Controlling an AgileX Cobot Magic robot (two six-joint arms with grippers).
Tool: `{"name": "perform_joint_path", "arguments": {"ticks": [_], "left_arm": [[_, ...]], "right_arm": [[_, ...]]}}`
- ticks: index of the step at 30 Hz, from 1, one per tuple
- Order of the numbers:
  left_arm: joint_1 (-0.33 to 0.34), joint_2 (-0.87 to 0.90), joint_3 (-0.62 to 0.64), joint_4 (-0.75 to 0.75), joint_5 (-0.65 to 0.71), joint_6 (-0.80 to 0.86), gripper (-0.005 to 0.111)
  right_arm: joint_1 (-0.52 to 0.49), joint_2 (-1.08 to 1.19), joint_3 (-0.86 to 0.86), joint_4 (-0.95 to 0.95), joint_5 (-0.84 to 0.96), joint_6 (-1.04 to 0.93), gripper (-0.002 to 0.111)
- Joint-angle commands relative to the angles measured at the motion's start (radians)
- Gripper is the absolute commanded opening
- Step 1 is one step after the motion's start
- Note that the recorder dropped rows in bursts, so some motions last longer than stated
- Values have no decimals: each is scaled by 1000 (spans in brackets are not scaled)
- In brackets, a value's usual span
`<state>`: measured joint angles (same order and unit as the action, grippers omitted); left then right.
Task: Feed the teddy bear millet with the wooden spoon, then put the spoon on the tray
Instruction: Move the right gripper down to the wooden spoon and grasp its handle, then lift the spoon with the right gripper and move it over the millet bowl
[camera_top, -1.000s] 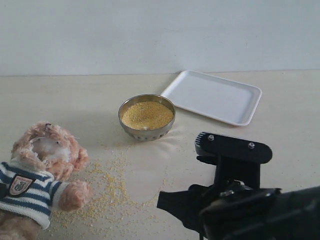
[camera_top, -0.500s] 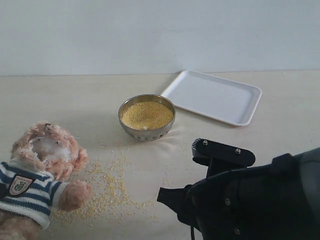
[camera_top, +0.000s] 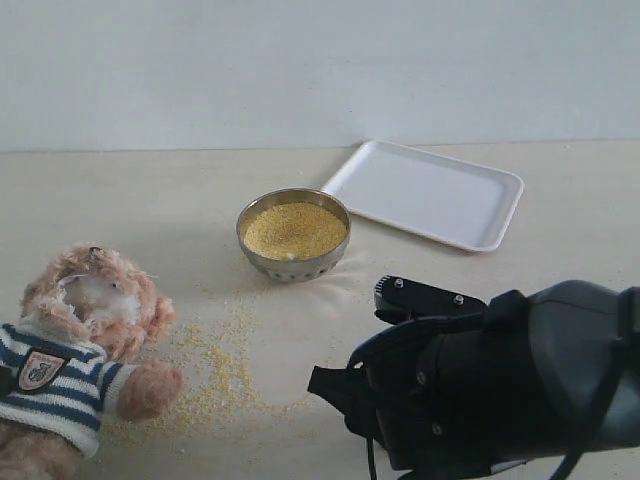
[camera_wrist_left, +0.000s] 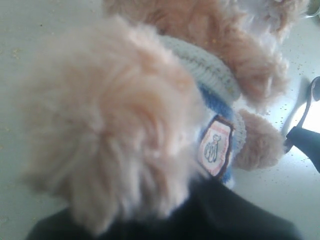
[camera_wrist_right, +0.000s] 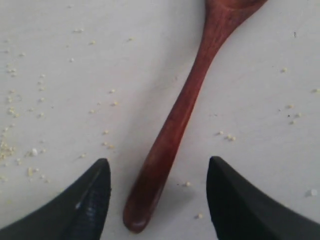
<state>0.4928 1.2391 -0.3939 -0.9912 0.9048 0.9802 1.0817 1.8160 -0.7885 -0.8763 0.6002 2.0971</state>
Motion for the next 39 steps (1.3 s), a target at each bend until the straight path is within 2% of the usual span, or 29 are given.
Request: {"name": "perform_joint_path", "arguments": {"ticks": [1, 8, 10, 14, 18, 20, 21, 23, 26, 28, 31, 35, 39], "left_arm": [[3, -3, 4, -14, 3, 9, 5], [3, -3, 4, -14, 3, 9, 5], [3, -3, 4, -14, 3, 9, 5], [3, -3, 4, -14, 3, 9, 5], [3, -3, 4, -14, 3, 9, 5], [3, -3, 4, -14, 3, 9, 5], [3, -3, 4, -14, 3, 9, 5], [3, -3, 4, -14, 3, 9, 5], [3, -3, 4, -14, 3, 9, 5], [3, -3, 4, -14, 3, 9, 5], [3, -3, 4, -14, 3, 9, 5], [3, -3, 4, -14, 3, 9, 5], [3, -3, 4, -14, 3, 9, 5]], "right_arm": [[-6, 20, -4, -7, -14, 0, 56], [-6, 47, -6, -4, -55, 2, 54], [-6, 47, -6, -4, -55, 2, 42], [-6, 45, -6, 19, -48, -17, 1], [30, 13, -2, 42, 112, -44, 3], [45, -27, -2, 19, 235, -190, 3], [45, -59, -2, 19, 261, -376, 3], [45, -130, -2, 30, 297, -617, 3], [45, -235, -2, 26, 379, -835, 3], [45, -300, -51, 28, 476, -1171, 3], [43, -303, -216, 11, 604, -1536, 3], [22, -218, -427, 2, 621, -1802, 3], [-15, -81, -522, 51, 621, -2033, 3]]}}
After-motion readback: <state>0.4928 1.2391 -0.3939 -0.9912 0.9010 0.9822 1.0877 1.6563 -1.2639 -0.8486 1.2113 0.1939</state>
